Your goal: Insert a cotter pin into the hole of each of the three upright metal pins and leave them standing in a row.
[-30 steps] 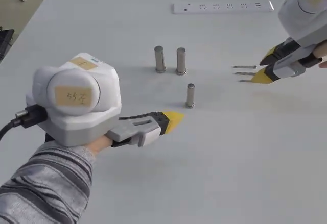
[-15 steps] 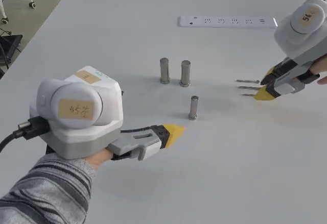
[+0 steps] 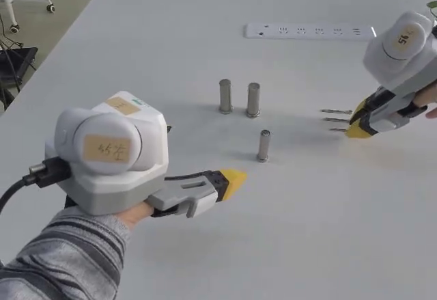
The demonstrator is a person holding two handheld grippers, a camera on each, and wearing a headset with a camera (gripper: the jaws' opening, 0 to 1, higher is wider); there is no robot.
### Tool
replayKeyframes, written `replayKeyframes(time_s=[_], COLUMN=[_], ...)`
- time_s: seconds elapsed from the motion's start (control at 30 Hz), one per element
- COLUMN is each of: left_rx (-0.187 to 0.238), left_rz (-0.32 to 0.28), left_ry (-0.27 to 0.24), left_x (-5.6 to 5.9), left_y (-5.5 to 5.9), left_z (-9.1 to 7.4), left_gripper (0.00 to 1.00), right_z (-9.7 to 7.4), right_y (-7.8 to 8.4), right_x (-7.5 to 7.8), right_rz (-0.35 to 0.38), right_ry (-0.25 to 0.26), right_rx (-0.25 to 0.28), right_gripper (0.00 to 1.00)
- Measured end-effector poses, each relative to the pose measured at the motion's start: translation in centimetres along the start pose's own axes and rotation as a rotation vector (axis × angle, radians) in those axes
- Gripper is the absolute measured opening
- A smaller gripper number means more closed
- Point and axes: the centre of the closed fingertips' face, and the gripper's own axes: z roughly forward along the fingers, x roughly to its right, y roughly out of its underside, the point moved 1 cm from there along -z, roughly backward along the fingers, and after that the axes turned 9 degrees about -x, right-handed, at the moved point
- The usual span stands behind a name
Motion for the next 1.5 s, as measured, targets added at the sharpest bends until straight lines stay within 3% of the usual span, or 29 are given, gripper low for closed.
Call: replayKeyframes(time_s=[0.13,0.37,0.43,0.7,0.8,0.87,0.93,1.03,1.27,1.5], left_rx=[-0.002,-0.007,-0.009,-0.021,-0.025,-0.027,-0.025,-0.022,0.006,0.033], left_rz=[-0.002,0.002,0.003,0.013,0.018,0.019,0.012,0.005,-0.013,-0.028], left_ry=[-0.002,0.001,0.005,0.018,0.022,0.024,0.029,0.038,0.071,0.104], left_x=[-0.1,0.0,0.2,0.9,1.1,1.2,1.2,1.4,2.1,2.5], left_y=[0.1,0.2,0.2,0.6,0.6,0.7,0.6,0.5,-0.6,-1.8], left_z=[-0.1,-0.1,-0.2,-0.1,-0.1,-0.1,0.0,0.1,0.2,0.5], left_gripper=[0.74,0.73,0.72,0.71,0.7,0.69,0.67,0.65,0.58,0.51], right_z=[0.4,0.2,0.2,0.0,-0.3,-1.0,-1.9,-3.2,-5.4,-6.6], right_y=[0.0,-0.3,-0.3,-0.2,-0.6,-1.5,-2.1,-3.0,-5.0,-6.5], right_x=[0.5,-0.1,0.3,0.1,-0.3,-0.6,-0.4,-1.0,-4.1,-6.9], right_rz=[-0.007,-0.035,-0.061,-0.105,-0.131,-0.116,-0.14,-0.182,-0.325,-0.418], right_ry=[-0.005,-0.01,0.023,0.037,0.051,0.051,0.097,0.125,0.189,0.236], right_rx=[-0.006,-0.017,-0.026,-0.03,0.014,0.073,0.107,0.145,0.208,0.261], right_gripper=[0.05,0.03,0.0,0.0,0.0,0.0,0.0,0.0,0.0,0.0])
